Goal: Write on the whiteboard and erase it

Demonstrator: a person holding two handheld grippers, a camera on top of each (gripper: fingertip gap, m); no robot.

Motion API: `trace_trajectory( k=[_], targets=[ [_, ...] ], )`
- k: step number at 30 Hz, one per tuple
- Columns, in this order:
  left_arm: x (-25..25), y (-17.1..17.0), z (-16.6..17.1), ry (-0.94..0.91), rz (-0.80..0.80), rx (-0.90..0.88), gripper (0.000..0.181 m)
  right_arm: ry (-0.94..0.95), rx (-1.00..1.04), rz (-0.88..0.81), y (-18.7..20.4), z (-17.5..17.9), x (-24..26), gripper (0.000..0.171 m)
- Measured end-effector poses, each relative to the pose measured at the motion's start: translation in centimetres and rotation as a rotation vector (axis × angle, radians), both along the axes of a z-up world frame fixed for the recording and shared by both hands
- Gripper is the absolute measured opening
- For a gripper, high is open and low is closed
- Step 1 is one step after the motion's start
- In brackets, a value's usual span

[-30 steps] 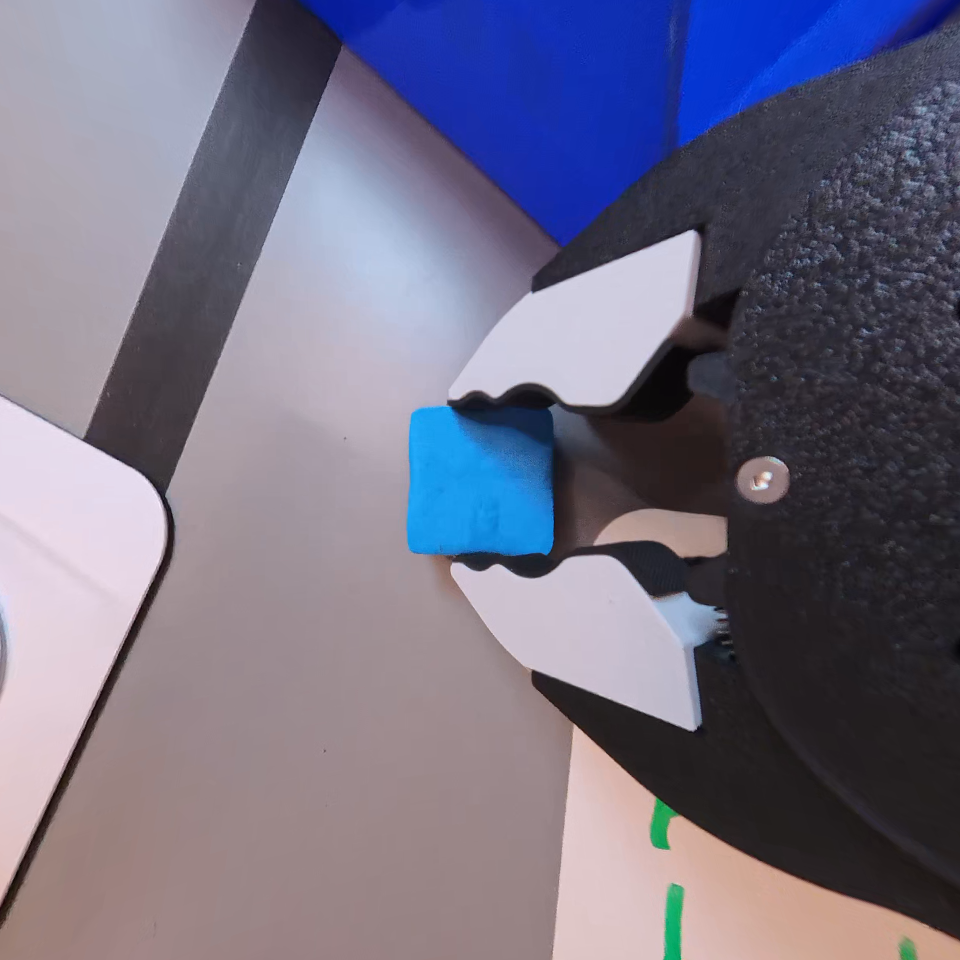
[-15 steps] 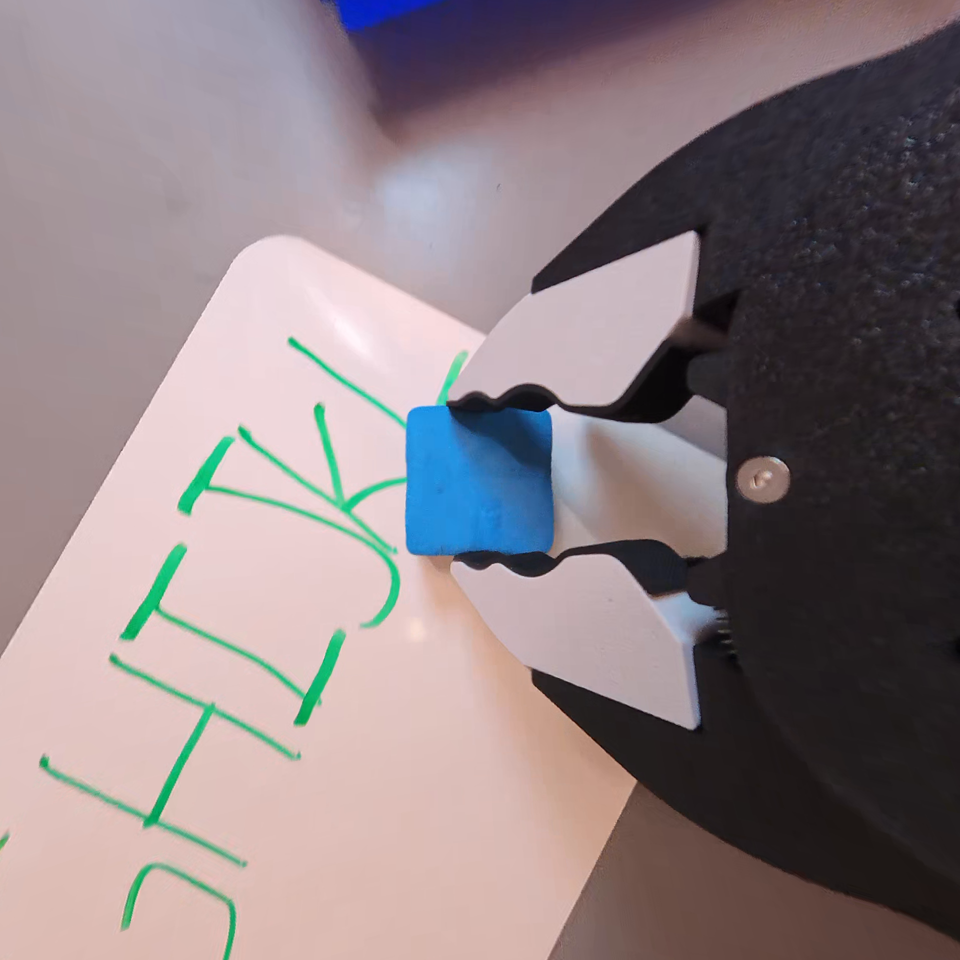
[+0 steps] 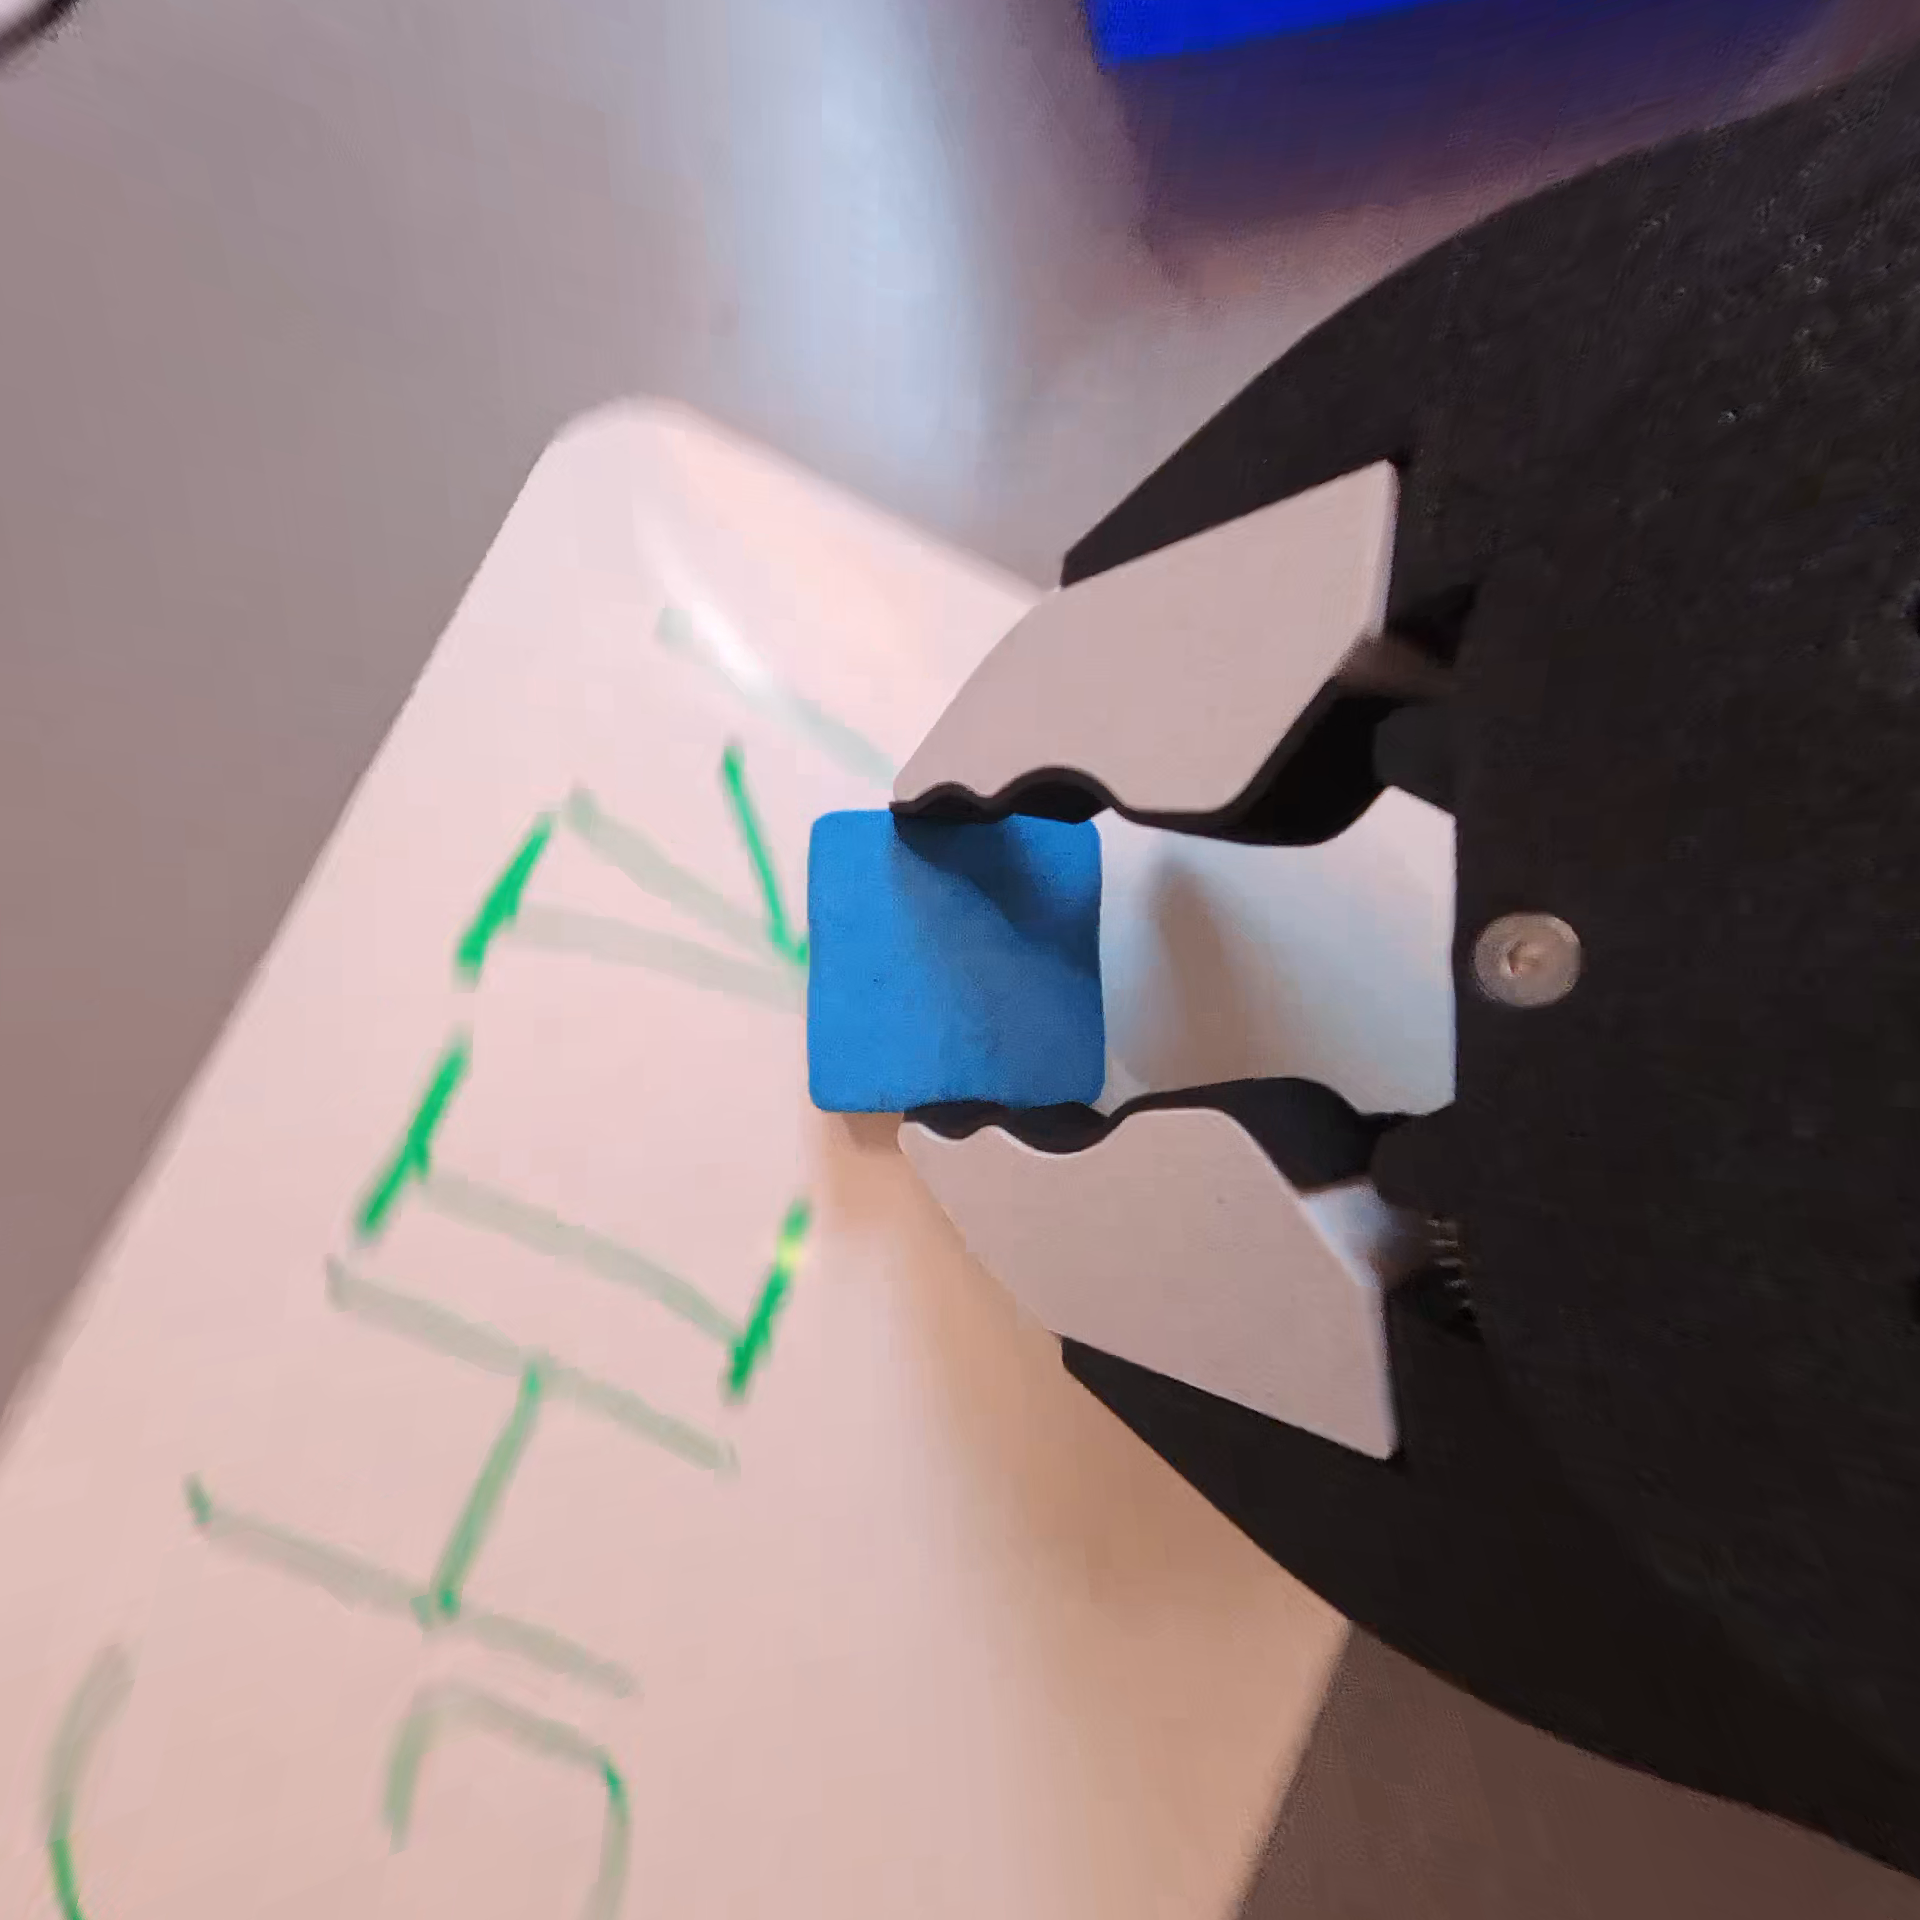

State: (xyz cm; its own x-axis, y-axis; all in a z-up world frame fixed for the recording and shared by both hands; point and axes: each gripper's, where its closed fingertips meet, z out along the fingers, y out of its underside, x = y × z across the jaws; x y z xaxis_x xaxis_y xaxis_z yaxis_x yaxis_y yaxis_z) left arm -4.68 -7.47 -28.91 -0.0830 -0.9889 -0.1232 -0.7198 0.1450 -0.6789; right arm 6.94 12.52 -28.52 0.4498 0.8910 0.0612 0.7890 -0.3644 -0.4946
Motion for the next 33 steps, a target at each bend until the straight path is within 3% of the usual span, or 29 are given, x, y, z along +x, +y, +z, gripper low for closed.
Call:
trace_trajectory(
  k=[3,7,9,13,15,17,20,21,23,25,27,28,33],
  targets=[
    [-0.2,0.0,0.0,-0.002,0.002,0.010,0.000,0.041,-0.029,-0.126,4.3,0.0,3.6,0.052],
    [-0.3,0.2,0.0,-0.008,0.002,0.003,0.000,-0.078,-0.101,0.066,-2.2,0.0,2.7,0.052],
    [-0.3,0.3,0.0,0.000,0.000,-0.007,0.000,-0.120,-0.072,0.150,-3.1,0.0,0.3,0.052],
    [-0.3,0.2,0.0,0.009,0.001,0.003,0.000,0.010,-0.027,-0.069,6.2,-0.1,1.0,0.052],
    [-0.4,0.2,0.0,0.008,0.005,0.004,0.000,0.000,-0.029,-0.109,7.5,-0.1,3.4,0.052],
    [-0.5,0.3,0.0,0.007,0.009,0.006,0.000,-0.052,-0.057,-0.019,4.0,-0.1,4.1,0.051],
    [-0.5,0.4,0.0,0.006,0.003,-0.006,0.000,-0.096,-0.115,0.185,-3.4,0.0,1.2,0.051],
    [-0.5,0.2,0.0,0.010,-0.004,-0.011,0.000,-0.138,-0.090,0.238,-4.2,-0.1,0.2,0.052],
    [-0.3,-0.1,0.0,0.017,-0.018,-0.019,0.000,-0.126,-0.033,0.222,-1.6,-0.1,-1.9,0.052],
    [-0.3,-0.1,0.0,0.022,-0.017,-0.005,0.000,-0.023,-0.030,0.098,4.0,-0.1,-2.7,0.052],
    [-0.4,0.1,0.0,0.024,-0.009,-0.001,0.000,0.017,-0.026,0.003,8.2,-0.1,-1.4,0.052],
    [-0.4,0.2,0.0,0.024,-0.005,0.000,0.001,0.020,-0.038,0.005,8.4,-0.1,-0.7,0.052],
    [-0.6,0.4,0.0,0.007,0.002,-0.004,0.000,-0.109,-0.075,0.131,0.1,-0.1,1.4,0.051]
  ],
)
